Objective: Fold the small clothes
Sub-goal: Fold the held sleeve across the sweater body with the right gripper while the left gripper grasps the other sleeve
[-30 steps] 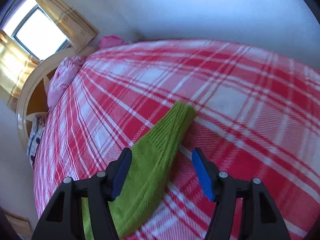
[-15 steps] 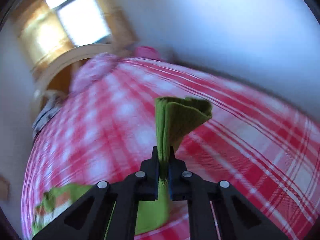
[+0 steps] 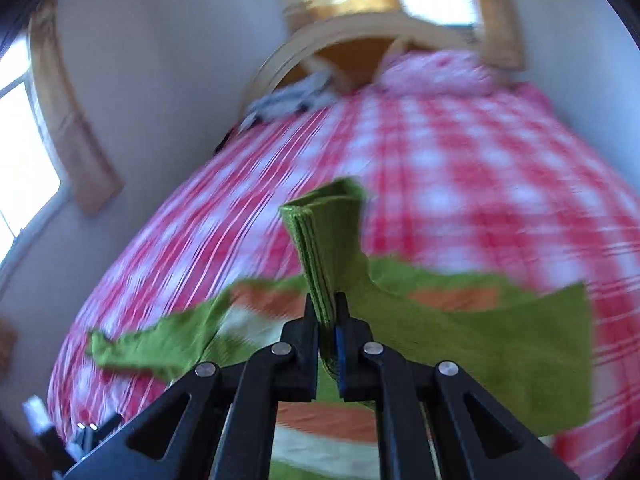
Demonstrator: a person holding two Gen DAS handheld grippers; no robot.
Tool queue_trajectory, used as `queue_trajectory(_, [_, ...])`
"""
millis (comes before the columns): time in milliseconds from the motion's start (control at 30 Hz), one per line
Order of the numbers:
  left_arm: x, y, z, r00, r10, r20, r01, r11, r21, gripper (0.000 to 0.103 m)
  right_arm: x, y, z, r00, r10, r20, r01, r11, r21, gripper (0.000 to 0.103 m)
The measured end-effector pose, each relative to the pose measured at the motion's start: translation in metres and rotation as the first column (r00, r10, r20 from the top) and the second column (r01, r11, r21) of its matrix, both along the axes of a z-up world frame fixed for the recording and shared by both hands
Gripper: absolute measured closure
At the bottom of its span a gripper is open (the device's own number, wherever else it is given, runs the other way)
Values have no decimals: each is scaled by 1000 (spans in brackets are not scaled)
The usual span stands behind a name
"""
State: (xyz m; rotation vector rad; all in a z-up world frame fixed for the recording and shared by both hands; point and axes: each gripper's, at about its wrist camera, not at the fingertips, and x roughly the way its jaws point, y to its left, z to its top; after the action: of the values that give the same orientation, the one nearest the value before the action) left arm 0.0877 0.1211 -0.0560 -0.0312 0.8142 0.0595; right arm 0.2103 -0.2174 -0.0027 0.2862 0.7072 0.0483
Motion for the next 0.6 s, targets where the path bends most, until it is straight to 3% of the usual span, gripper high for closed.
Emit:
queue_trajectory(100, [0, 22, -9, 999, 39, -23, -40, 999, -35, 4, 17, 40, -44, 997, 53, -55, -52, 998, 23, 97])
queue_trajectory(267, [4, 43, -18, 996, 79, -36, -81, 996, -34, 4, 35, 80, -92, 990, 77, -122, -85, 995, -61, 92])
queue_trajectory(333, [5, 49, -19, 995, 92, -33, -93, 995, -33, 4, 38, 86, -98, 978, 116, -175, -133, 988, -85, 80])
queue_trajectory(400, [7, 56, -20, 994, 108, -29, -109, 993, -39, 4, 31, 91, -92, 967, 214, -135, -217, 976, -9, 57])
queue_trajectory(500, [10, 66, -22, 990, 134, -31, -136, 990, -44, 4, 16, 91, -77, 940, 335, -61, -325, 937, 132, 51])
queue_trajectory(600, [12, 76, -23, 986, 166, -35, -167, 984, -56, 4, 2, 84, -63, 945, 328, 19, -325, 927, 189, 51])
